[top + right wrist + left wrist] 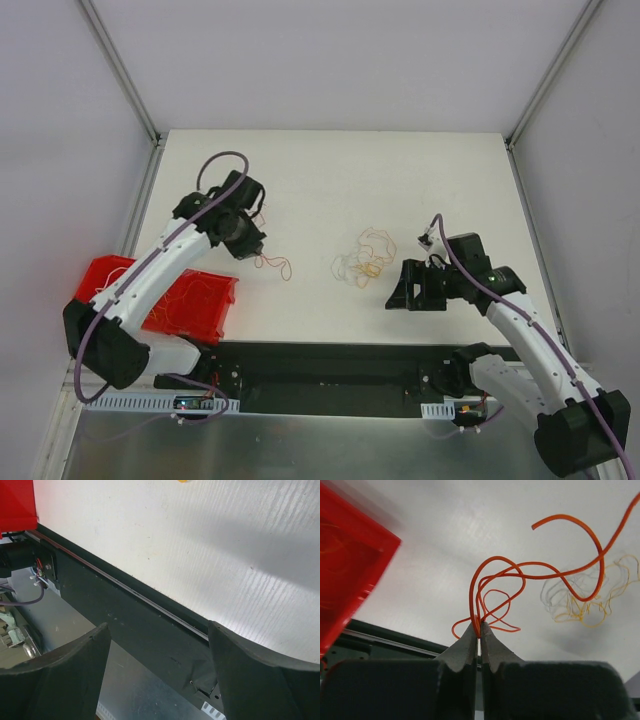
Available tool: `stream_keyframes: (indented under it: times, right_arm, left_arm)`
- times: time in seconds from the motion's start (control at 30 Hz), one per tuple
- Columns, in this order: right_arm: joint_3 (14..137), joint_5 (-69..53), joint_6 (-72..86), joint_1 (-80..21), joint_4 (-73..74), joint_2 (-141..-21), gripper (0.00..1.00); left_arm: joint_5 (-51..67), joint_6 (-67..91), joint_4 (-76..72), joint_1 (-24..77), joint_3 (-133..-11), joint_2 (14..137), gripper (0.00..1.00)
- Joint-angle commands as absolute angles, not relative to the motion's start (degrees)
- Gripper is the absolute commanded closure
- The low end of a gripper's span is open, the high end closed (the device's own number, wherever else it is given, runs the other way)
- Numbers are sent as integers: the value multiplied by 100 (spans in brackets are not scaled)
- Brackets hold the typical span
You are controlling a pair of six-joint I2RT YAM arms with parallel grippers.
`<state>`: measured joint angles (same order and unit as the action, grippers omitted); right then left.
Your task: Untangle the cables
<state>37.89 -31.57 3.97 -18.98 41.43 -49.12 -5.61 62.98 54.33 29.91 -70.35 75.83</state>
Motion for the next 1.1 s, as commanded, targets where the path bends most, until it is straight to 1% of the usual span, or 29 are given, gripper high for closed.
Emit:
stream_keyframes:
  times: [0.0,0.1,0.23,0.33,0.4,0.47,0.63,0.8,0.97,1.07]
  right_arm:
    - [3832,-3305,316,-1863,4122,-5062,20]
    - [3815,-3296,334,-1855,4096,-5089,20]
    - [3779,-3287,360,-1863,4052,-5133,20]
    - [3797,-3296,369,-1863,4026,-5203,20]
    - [3806,-3287,360,-1846,4043,-5238,20]
    - [3823,-3287,369,-1854,4034,-5256,20]
    - [3797,-3278,396,-1854,4025,-5230,21]
    - [3779,-3261,396,-1846,4043,-5203,21]
    - [3771,-3252,395,-1854,4008,-5229,21]
    - [3770,-3261,387,-1846,3999,-5247,21]
  left_arm:
    - [-2142,5301,6678,2594,-7339,6927,100]
    - [-2836,4949,7039,2321,-7181,6470,100]
    - [-3891,4343,7119,2233,-6926,5969,100]
    - [-4201,4078,7154,2110,-6715,5906,100]
    - [-3791,4226,7286,2004,-6575,5941,100]
    - [-3342,4752,7487,1969,-6382,5994,100]
    - [-2524,5992,7638,1864,-5355,6134,100]
    - [-1593,6713,7611,1758,-4774,6223,100]
    - [-810,6654,6990,1565,-4246,6345,100]
    - [-642,6320,6593,1407,-4175,6643,100]
